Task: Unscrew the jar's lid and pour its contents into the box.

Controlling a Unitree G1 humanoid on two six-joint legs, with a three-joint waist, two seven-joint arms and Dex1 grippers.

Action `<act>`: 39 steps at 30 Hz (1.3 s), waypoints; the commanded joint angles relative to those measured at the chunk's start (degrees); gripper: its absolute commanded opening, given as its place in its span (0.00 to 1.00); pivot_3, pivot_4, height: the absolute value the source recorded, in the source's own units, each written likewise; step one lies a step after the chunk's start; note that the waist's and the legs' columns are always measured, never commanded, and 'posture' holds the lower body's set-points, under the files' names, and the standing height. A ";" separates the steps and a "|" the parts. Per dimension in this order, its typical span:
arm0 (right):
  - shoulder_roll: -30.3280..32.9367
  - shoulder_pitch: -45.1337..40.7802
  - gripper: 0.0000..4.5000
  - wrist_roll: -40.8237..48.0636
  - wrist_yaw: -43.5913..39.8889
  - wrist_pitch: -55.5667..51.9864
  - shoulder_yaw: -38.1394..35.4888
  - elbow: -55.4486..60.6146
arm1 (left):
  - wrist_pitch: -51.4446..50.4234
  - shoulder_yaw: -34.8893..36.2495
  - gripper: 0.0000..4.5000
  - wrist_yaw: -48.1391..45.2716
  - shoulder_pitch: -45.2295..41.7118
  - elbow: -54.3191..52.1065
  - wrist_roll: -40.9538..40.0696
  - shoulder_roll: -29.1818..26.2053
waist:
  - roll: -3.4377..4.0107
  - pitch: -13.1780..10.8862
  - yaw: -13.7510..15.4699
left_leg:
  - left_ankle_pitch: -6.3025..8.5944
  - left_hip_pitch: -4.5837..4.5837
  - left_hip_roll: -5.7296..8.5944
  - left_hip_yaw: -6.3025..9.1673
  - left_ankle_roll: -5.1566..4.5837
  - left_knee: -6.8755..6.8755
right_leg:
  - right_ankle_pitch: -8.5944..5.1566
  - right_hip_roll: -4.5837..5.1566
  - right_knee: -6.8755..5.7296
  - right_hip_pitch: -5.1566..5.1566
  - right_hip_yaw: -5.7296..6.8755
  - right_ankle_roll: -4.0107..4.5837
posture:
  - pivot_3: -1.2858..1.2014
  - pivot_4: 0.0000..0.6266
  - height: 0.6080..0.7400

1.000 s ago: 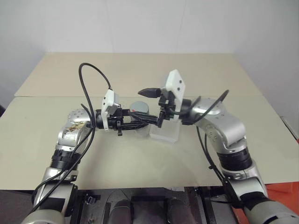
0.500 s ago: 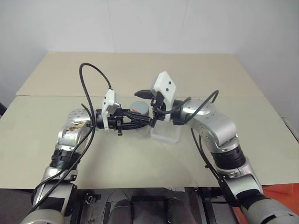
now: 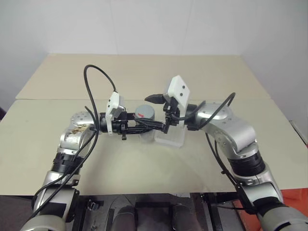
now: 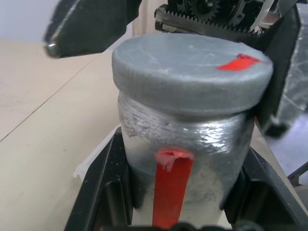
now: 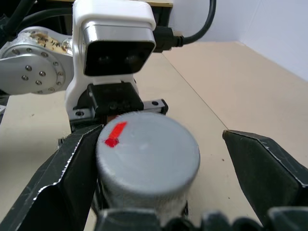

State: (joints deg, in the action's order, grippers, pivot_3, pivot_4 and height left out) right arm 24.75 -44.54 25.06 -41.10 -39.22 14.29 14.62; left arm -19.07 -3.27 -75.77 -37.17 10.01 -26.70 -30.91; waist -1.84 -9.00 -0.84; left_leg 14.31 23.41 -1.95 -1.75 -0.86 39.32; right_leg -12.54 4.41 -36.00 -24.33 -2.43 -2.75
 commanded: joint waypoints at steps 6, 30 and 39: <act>4.72 0.55 1.00 -0.66 3.61 0.33 -9.10 -3.22 | 0.84 1.71 0.43 -3.57 0.79 -3.48 -2.99 -1.38 | 0.00 0.00 0.01 | 0.00 0.00 0.00 0.00 0.00 0.00 | 0.00 0.00 0.01 0.00 0.00 0.00 | 0.52 0.24 1.00; 9.89 6.11 1.00 5.46 -5.56 0.26 -12.19 5.49 | 3.45 1.08 0.43 -0.24 -0.29 -0.30 0.09 0.49 | -0.02 -0.01 0.21 | 0.00 0.02 0.01 -0.02 -0.01 -0.02 | 0.00 0.01 0.12 0.01 -0.03 0.00 | 0.52 0.24 1.00; 3.98 1.10 1.00 5.76 -2.76 -1.07 -7.47 7.50 | 5.87 -0.39 0.43 -0.35 -3.74 4.65 2.39 3.88 | -0.02 -0.01 -0.09 | 0.00 0.00 0.00 -0.01 -0.01 -0.02 | 0.00 -0.01 0.08 0.02 -0.02 0.00 | 0.52 0.24 1.00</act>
State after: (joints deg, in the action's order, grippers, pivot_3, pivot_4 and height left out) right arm 29.55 -41.73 31.37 -44.93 -40.16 6.09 20.91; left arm -14.69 -3.75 -75.77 -38.90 14.79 -24.47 -27.26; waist -1.86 -9.01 -0.93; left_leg 14.31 23.41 -1.95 -1.77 -0.87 39.30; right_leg -12.54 4.40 -35.94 -24.34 -2.48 -2.75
